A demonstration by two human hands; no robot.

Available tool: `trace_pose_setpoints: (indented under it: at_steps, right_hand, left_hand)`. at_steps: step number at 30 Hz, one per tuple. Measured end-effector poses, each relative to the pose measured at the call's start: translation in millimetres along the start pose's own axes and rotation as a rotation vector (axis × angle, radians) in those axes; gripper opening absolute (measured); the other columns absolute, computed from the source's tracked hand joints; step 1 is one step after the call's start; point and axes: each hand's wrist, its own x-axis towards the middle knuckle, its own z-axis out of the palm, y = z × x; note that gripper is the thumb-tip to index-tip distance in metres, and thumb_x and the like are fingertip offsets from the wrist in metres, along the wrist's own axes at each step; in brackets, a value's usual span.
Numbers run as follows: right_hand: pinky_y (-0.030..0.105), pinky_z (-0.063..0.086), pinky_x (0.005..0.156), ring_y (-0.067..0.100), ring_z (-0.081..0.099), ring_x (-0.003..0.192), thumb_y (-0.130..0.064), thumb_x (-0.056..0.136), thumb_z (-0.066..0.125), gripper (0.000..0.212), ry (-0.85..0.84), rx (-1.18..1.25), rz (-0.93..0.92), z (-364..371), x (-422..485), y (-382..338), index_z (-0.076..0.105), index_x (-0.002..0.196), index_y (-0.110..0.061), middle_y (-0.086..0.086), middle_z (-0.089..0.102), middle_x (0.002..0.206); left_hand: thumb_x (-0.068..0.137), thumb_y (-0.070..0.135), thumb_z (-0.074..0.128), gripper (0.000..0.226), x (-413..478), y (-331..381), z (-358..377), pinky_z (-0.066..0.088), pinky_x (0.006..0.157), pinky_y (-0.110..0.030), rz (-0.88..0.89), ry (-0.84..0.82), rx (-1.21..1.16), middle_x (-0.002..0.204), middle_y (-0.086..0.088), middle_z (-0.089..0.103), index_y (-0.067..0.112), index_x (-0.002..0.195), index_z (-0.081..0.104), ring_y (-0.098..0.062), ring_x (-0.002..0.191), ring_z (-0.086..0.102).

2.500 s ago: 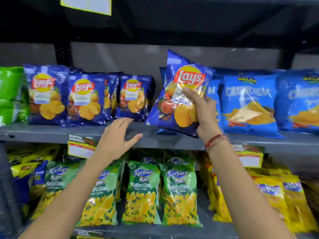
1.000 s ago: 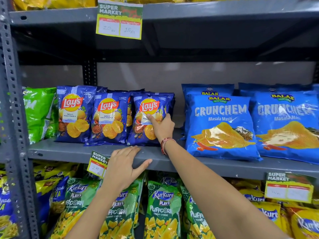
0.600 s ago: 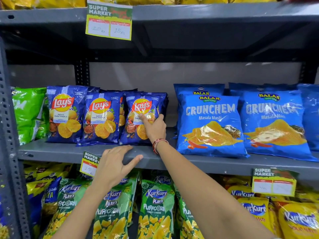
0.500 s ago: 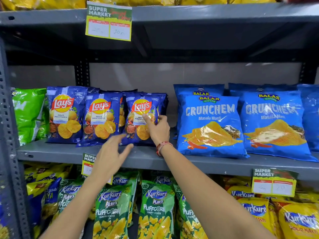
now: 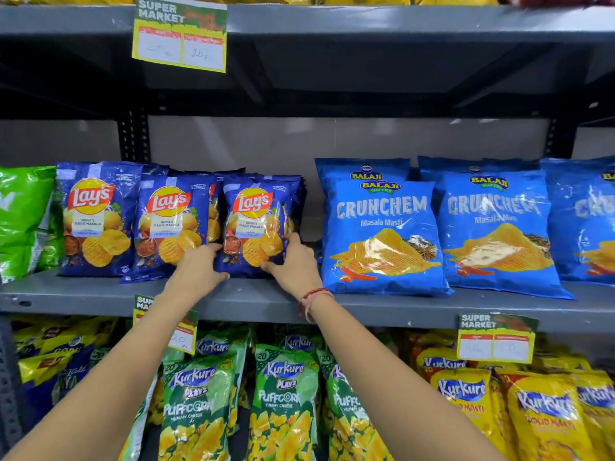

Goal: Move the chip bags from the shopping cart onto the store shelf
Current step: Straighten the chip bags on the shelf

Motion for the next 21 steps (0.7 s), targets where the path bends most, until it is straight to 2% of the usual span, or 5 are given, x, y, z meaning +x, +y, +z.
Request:
trace_pose_setpoints:
  at_steps: [4,7,11,15,21]
  right_hand:
    - [0.031,0.042,0.087,0.024,0.053,0.109,-0.029,0.084,0.064,0.045,0.239,-0.059,-0.209,-39.4,-26.1,-8.3,0.049,0.122,-0.012,0.009,0.059,0.116]
    - [0.026,0.034,0.091,0.025,0.049,0.113,-0.030,0.085,0.062,0.043,0.506,-0.109,-0.265,-83.9,-44.2,0.8,0.054,0.122,-0.010,0.009,0.059,0.119]
    - [0.036,0.034,0.094,0.033,0.046,0.115,-0.043,0.084,0.062,0.056,0.683,-0.244,-0.019,-137.0,-50.4,49.4,0.051,0.126,-0.008,0.015,0.055,0.123]
    - [0.045,0.038,0.097,0.035,0.043,0.125,-0.060,0.082,0.055,0.077,0.506,-0.131,0.269,-161.9,-57.7,86.8,0.041,0.136,-0.008,0.017,0.051,0.132]
    - [0.021,0.032,0.083,0.013,0.050,0.106,-0.045,0.088,0.057,0.053,0.281,0.226,0.186,-167.7,-56.6,92.1,0.047,0.128,-0.012,-0.011,0.045,0.099]
  left_hand:
    - [0.076,0.008,0.066,0.046,-12.6,32.2,-14.1,0.043,0.076,-0.039,0.108,0.262,-0.072,0.100,-0.019,0.062,0.003,0.120,0.054,-0.038,0.101,0.058]
    - [0.079,0.017,0.064,0.052,-26.5,77.9,-14.4,0.045,0.094,-0.043,0.230,0.362,-0.237,0.125,-0.014,0.057,0.011,0.129,0.049,-0.031,0.112,0.054]
    - [0.075,0.037,0.070,0.080,-26.2,136.8,6.0,0.037,0.104,-0.034,0.168,-0.022,-0.669,0.146,-0.008,0.040,0.015,0.141,0.030,-0.023,0.128,0.044]
    - [0.057,0.060,0.075,0.121,-15.7,156.9,35.9,0.026,0.113,-0.047,-0.078,-0.491,-0.827,0.155,-0.004,0.022,0.024,0.147,0.002,-0.024,0.139,0.029]
    - [0.029,0.041,0.092,0.096,-5.8,154.1,61.7,0.057,0.079,-0.033,-0.025,-0.594,-1.091,0.104,-0.004,0.074,0.018,0.114,0.055,-0.021,0.091,0.071]
